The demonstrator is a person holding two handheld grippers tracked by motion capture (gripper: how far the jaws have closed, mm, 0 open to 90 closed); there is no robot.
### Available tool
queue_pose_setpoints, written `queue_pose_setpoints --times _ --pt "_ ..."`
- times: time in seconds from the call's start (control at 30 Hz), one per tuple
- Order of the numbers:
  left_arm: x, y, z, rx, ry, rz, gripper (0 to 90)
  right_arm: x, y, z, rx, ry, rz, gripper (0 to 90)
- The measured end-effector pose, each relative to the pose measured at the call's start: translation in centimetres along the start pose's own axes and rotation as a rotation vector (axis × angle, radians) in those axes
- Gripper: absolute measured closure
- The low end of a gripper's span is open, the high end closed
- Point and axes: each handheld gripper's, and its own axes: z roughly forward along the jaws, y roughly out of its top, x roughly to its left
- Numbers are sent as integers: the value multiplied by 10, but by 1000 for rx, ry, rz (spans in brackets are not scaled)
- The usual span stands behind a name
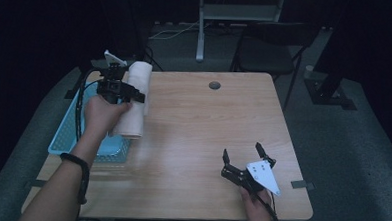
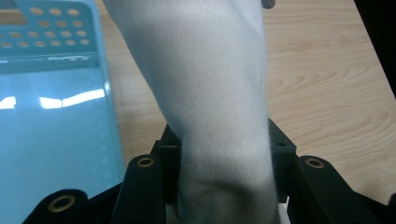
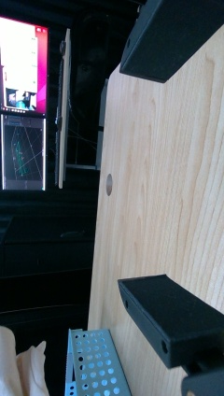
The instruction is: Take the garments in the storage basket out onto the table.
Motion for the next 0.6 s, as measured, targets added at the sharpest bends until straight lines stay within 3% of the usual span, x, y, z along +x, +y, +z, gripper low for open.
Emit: queue_pose_setpoints --times 0.6 --pt "-51 16 0 1 -54 59 608 0 0 0 0 1 -2 2"
